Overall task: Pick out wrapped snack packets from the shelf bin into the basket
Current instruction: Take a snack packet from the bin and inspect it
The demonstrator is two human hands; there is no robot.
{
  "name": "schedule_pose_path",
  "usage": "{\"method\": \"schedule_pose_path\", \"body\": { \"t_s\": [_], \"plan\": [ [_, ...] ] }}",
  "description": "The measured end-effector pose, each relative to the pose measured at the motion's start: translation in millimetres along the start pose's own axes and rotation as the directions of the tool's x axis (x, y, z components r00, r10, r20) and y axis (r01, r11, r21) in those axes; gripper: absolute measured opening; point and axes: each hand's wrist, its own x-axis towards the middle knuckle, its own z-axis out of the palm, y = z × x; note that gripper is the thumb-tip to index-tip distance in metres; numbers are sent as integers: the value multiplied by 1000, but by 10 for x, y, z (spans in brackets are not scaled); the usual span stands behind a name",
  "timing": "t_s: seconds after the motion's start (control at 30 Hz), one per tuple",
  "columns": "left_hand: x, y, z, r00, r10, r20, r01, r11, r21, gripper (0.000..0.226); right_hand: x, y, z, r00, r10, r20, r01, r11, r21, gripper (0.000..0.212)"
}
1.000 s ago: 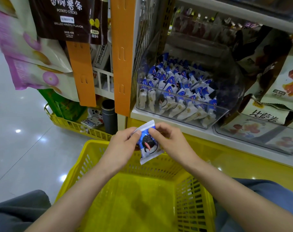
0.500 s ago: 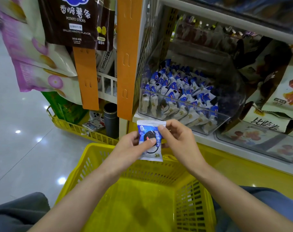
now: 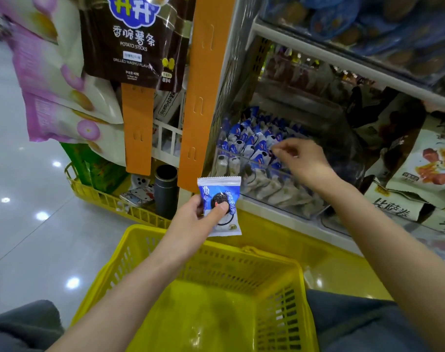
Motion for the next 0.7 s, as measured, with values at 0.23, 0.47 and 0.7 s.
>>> {"method": "schedule_pose_path", "body": {
  "t_s": [0.23,0.47,0.7],
  "plan": [
    [8,50,-23,1000,-12,-10,12,1000,-19,19,242,-30,53,921,127,370,-89,989,-119,56],
    [-8,89,-32,998,-46,-44,45,999,-28,18,316,-131,97,909,221,354,-163,969,-186,38],
    [-31,140,-32,996,17,-93,-27,994,-102,18,-50,-313,-240,971,-61,-229,93,987,133,7]
  ]
}}
